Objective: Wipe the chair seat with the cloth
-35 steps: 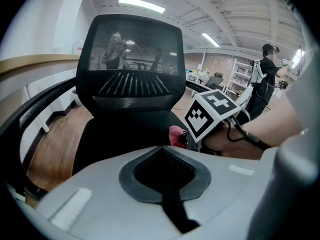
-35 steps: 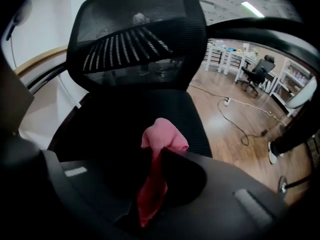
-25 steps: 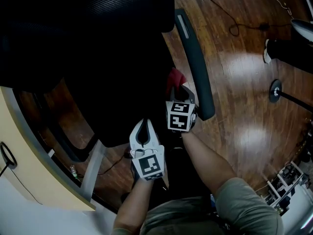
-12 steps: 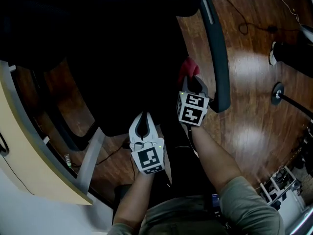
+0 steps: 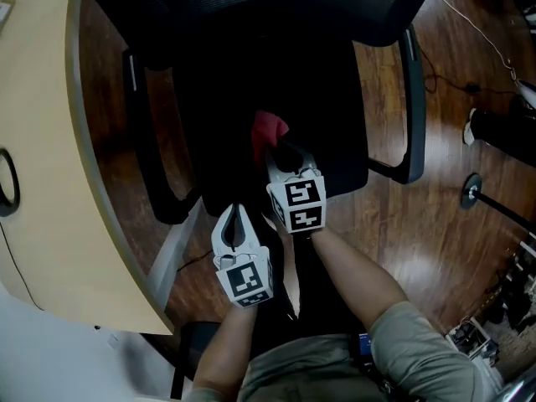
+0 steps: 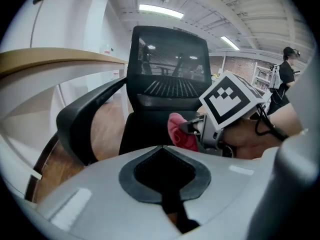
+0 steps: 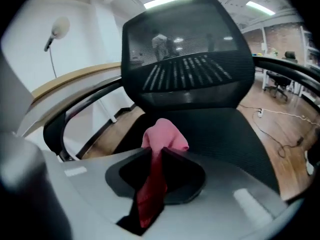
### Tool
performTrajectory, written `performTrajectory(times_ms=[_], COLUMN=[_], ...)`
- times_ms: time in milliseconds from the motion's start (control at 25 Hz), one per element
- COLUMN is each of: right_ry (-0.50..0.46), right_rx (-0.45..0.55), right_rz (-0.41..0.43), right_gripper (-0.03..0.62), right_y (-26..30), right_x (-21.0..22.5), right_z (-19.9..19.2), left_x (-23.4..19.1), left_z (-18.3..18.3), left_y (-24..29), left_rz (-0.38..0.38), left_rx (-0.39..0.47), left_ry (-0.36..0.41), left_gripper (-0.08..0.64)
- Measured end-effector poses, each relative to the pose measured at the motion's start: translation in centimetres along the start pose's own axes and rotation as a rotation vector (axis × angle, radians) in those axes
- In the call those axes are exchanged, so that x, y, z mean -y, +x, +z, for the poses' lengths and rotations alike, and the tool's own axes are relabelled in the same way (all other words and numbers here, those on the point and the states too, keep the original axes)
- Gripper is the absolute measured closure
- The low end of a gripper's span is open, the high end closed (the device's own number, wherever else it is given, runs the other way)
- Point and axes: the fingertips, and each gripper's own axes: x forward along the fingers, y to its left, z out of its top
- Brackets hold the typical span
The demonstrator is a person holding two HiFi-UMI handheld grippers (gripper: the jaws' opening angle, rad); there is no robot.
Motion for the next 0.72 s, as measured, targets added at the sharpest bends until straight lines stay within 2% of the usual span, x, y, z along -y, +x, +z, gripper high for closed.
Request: performTrajectory(times_ms=[160, 360, 520, 720], right_ry=[-0.077, -0.152, -0.209, -0.23], right_rx=[-0.067, -0.132, -0.191, -0.24], right_rz=[0.132, 0.233, 0.292, 0.287], right_gripper=[0.529, 0.529, 0.529, 0.529], right_y=[1.8, 3.2, 4.9, 5.9], right_x=[-7.9, -13.8, -16.2, -15.6], right_z=[-1.9, -4.1, -6.5, -9.0], left_x=[-3.1, -6.2, -7.5, -7.7], left_z=[-2.4, -5.0, -6.7, -7.9], left_y=[-2.7, -4.6, -4.9, -4.3], left_rz=[0.02, 0.067, 0.105, 0.122], left_rx=[-0.017, -0.038, -0.06, -0.074], left_ry=[-0.028, -0.067, -0.093, -0.093], left_gripper=[0.555, 0.555, 0.555, 0.555])
